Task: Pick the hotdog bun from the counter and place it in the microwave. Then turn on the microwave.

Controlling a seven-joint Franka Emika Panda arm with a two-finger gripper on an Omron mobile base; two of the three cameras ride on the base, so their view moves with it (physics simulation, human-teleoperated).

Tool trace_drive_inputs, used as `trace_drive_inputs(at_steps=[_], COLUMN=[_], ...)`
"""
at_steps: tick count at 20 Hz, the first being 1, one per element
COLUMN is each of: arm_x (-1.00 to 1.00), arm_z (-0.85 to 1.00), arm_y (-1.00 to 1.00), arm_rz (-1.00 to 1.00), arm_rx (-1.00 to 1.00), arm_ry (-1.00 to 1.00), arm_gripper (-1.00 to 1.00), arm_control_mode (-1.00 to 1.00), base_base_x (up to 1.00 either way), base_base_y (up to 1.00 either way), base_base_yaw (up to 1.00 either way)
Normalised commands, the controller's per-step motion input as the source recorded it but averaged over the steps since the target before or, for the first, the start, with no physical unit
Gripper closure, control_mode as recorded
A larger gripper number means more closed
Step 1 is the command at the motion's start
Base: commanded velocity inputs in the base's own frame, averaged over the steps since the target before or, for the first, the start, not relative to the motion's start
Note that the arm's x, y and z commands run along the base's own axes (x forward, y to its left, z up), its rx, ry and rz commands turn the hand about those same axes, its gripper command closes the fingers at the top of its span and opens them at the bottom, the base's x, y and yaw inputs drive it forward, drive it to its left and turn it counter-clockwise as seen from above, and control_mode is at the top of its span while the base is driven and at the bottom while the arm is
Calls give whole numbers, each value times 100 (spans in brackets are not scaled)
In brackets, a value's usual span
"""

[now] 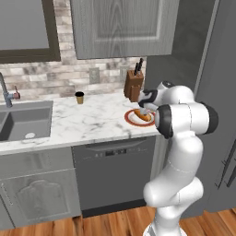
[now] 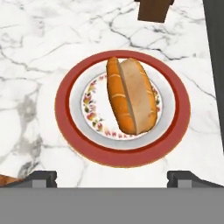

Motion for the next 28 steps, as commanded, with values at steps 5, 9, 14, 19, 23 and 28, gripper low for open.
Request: trace_drive_inputs(at_steps=[5, 9, 14, 19, 23, 28], arm_x=[25, 28, 28, 24, 25, 22], arm_z=[-17, -14, -14, -12, -9, -13], arm_y=[-4, -3, 0, 0, -1, -8], arm_rz=[1, 1, 1, 1, 0, 0], arm_rx=[3, 3, 2, 2, 3, 4], arm_ry=[0, 0, 1, 0, 1, 3], arm_gripper=[-100, -100, -100, -100, -100, -100], arm_control_mode=[-100, -100, -100, -100, -100, -100], base_base_x=[0, 0, 0, 0, 0, 0], base_base_y=[0, 0, 0, 0, 0, 0], base_base_yaw=[0, 0, 0, 0, 0, 0])
